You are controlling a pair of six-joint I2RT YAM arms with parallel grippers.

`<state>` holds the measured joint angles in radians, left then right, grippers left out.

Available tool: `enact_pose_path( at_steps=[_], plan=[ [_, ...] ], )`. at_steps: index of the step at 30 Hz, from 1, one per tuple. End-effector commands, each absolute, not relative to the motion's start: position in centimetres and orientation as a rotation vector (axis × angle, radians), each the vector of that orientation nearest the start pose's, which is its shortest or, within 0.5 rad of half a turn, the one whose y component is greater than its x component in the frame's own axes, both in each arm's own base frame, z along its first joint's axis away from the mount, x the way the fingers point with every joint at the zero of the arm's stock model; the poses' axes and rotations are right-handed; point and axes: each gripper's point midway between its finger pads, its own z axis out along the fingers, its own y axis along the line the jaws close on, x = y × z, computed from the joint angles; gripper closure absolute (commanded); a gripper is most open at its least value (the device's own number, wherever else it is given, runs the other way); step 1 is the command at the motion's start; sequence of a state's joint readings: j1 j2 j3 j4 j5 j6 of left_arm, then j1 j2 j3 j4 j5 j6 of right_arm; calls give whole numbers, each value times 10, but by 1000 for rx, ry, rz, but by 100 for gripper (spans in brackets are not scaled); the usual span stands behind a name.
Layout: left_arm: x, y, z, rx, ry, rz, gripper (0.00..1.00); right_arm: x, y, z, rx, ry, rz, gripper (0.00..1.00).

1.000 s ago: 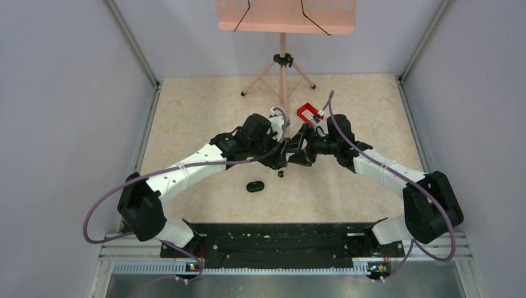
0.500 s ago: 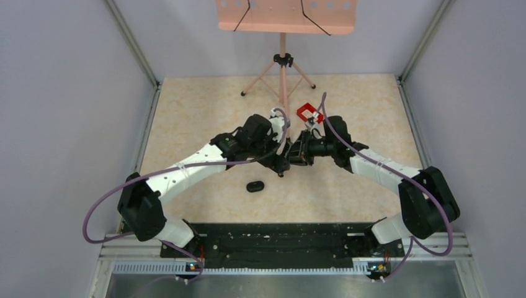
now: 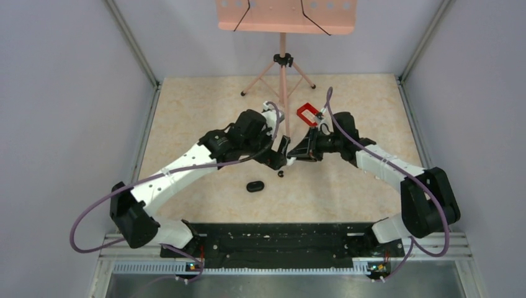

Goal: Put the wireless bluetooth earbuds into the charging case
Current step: Pass from the right arm to the left

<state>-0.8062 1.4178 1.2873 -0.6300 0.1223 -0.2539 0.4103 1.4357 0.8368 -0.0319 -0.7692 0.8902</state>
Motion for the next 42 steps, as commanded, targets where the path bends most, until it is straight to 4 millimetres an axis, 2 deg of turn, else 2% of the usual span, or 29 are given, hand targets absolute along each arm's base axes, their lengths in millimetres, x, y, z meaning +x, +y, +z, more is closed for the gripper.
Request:
enact_pose_path(
  at_steps=[1, 3, 5, 7, 9, 12, 17, 21, 25, 31, 38, 42],
  plan=[
    [255, -268, 247, 518, 2180, -582, 1, 269, 263, 184, -78, 2332, 1476, 100],
    [254, -267, 254, 502, 2127, -649, 1, 266, 264, 191, -150, 2293, 1494, 100],
    [244, -271, 255, 548, 2111, -782, 4, 262, 266, 198, -213, 2255, 1533, 100],
    [243, -267, 256, 477, 2133, -913, 16, 257, 267, 201, -274, 2235, 1558, 100],
    [243, -263, 257, 403, 2126, -1040, 22, 254, 266, 201, -310, 2218, 1549, 100],
    [240, -260, 261, 344, 2108, -1221, 22, 253, 265, 211, -380, 2110, 1531, 100],
    [218, -280, 253, 495, 2104, -1459, 15, 243, 265, 241, -502, 1902, 1555, 100],
    [210, -290, 258, 578, 2068, -1583, 14, 226, 271, 255, -603, 1852, 1667, 100],
    [214, -296, 268, 604, 2014, -1619, 21, 212, 278, 261, -681, 1823, 1709, 100],
    [215, -302, 264, 629, 2045, -1655, 29, 203, 287, 263, -729, 1815, 1758, 100],
    [210, -310, 266, 639, 2036, -1680, 36, 202, 292, 263, -743, 1823, 1786, 100],
    [207, -315, 271, 650, 2006, -1716, 44, 203, 293, 262, -740, 1832, 1790, 100]
  ],
)
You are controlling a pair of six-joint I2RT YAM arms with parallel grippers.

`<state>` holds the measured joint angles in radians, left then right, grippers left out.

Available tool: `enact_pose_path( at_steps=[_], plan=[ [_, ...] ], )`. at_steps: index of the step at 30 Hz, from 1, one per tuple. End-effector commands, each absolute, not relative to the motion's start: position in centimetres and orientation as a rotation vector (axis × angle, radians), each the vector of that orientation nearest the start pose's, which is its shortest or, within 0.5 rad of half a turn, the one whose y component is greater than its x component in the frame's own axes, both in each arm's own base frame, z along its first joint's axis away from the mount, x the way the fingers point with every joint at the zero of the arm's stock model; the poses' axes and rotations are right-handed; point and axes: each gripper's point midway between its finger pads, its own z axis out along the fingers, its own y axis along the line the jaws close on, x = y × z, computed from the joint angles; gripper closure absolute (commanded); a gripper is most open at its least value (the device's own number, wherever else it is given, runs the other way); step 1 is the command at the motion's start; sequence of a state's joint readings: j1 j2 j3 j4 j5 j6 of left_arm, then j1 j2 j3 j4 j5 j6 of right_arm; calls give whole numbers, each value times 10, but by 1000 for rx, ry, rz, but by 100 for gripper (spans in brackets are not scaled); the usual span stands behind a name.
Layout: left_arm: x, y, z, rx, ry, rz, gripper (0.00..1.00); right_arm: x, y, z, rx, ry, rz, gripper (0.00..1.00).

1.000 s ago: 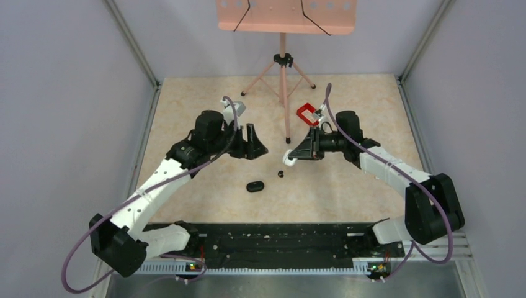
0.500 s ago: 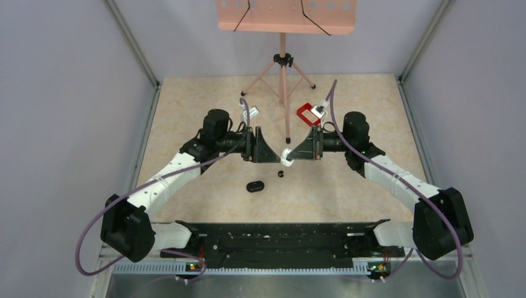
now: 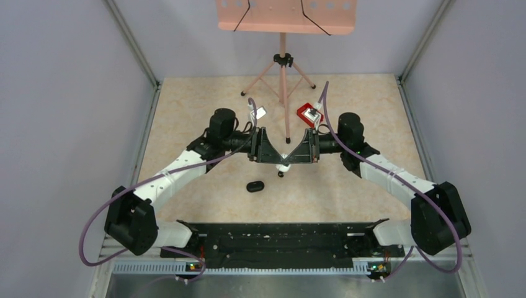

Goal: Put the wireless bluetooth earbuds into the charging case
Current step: Pass from the right arm to the left

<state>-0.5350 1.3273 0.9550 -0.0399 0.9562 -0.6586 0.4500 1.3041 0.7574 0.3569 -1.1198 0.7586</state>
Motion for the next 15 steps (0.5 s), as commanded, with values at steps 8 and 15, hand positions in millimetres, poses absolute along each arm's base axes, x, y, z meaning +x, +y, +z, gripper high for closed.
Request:
enact_pose_path(
  at_steps=[8, 15],
  plan=[
    [202, -316, 268, 664, 2017, -1750, 52, 204, 293, 258, -730, 1845, 1788, 100],
    [193, -311, 264, 705, 2024, -1748, 52, 205, 294, 256, -729, 1851, 1792, 100]
  ],
)
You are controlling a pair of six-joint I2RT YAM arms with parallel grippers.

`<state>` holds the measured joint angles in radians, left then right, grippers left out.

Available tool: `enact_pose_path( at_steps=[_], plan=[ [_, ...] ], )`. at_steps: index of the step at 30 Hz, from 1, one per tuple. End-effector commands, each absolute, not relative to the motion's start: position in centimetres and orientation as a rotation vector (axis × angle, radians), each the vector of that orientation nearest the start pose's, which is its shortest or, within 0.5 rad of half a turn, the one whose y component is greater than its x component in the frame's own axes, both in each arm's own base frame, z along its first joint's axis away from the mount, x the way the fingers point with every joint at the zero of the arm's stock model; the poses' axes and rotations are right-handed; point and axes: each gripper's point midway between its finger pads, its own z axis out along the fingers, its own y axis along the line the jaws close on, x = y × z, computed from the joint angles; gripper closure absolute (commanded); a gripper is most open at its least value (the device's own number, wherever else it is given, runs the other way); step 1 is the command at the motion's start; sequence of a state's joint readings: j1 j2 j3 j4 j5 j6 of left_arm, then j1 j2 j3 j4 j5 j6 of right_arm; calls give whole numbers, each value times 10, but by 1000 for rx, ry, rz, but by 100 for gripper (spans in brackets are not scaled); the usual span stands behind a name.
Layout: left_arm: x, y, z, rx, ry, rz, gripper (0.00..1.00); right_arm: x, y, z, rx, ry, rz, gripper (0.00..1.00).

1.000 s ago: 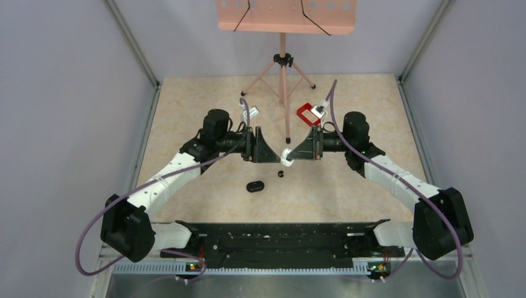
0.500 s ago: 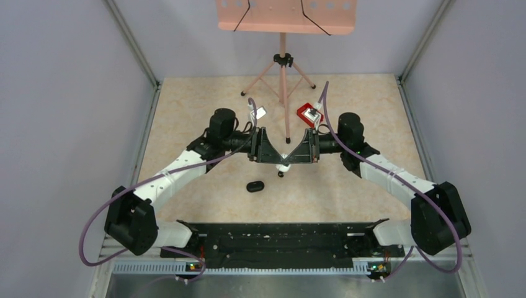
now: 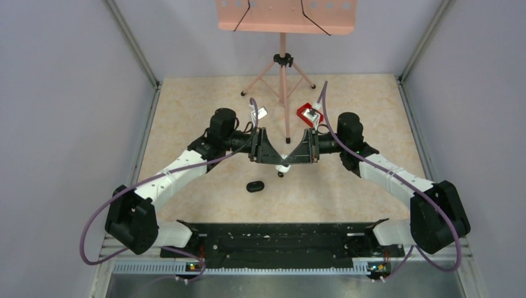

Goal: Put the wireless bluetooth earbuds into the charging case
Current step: Pass from the right arm to the left

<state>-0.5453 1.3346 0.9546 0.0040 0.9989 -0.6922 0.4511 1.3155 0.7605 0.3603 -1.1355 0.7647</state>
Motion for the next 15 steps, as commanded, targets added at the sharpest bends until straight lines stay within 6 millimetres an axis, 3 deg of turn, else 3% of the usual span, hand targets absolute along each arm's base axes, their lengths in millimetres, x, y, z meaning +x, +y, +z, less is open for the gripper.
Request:
enact_pose_path(
  at_steps=[1, 7, 13, 15],
  plan=[
    [191, -311, 265, 712, 2021, -1758, 52, 204, 294, 256, -731, 1851, 1795, 100],
    [189, -306, 258, 713, 2037, -1753, 46, 204, 294, 259, -736, 1846, 1796, 100],
    [188, -304, 257, 698, 2029, -1765, 52, 204, 293, 258, -734, 1853, 1791, 100],
    [188, -305, 258, 688, 2021, -1768, 60, 203, 293, 258, -730, 1858, 1792, 100]
  ],
)
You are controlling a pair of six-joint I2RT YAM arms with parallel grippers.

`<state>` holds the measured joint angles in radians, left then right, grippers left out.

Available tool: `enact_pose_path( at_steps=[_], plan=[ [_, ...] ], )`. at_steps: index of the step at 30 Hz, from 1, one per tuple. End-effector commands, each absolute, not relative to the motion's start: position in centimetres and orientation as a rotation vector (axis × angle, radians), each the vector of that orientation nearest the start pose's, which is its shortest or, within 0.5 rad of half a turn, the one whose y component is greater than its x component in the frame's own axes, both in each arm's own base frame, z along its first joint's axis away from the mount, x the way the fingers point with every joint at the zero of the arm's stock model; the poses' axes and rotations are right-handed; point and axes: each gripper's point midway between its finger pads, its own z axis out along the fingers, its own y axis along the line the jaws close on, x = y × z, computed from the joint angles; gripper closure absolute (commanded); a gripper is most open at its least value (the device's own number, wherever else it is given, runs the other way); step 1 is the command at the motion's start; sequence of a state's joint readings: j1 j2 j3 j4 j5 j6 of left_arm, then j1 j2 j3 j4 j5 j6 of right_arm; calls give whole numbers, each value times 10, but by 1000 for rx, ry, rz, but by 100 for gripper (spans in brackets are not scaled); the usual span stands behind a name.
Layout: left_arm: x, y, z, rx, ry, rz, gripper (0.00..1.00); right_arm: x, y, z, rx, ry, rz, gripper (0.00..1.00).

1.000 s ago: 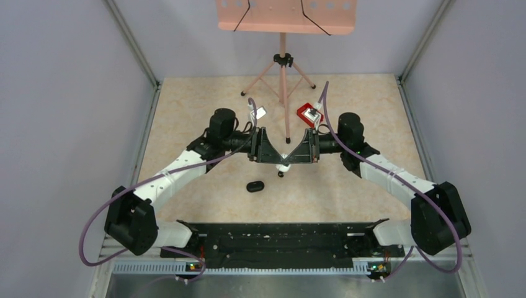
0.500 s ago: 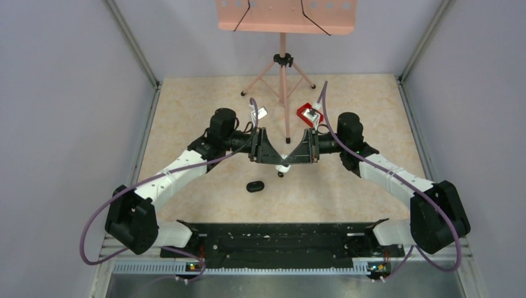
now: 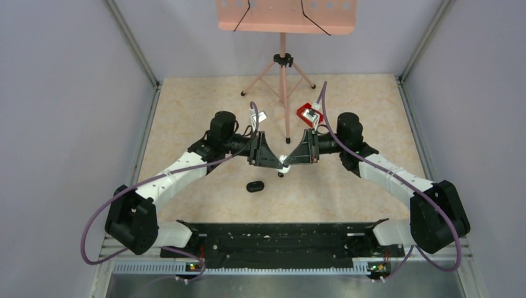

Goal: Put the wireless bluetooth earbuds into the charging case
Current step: Pass from the right arm to the left

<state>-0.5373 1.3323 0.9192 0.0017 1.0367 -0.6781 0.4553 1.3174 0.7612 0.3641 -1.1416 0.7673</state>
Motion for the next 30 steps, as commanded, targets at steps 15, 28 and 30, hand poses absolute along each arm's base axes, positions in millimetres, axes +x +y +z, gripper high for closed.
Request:
enact_pose_path(
  at_steps=[15, 28, 30],
  plan=[
    [196, -299, 271, 650, 1989, -1744, 100, 230, 279, 219, -568, 2048, 1508, 69],
    [196, -297, 282, 634, 1949, -1766, 100, 244, 268, 206, -472, 2081, 1434, 68],
    [196, -296, 285, 632, 1937, -1772, 100, 244, 268, 204, -464, 2085, 1434, 68]
  ],
)
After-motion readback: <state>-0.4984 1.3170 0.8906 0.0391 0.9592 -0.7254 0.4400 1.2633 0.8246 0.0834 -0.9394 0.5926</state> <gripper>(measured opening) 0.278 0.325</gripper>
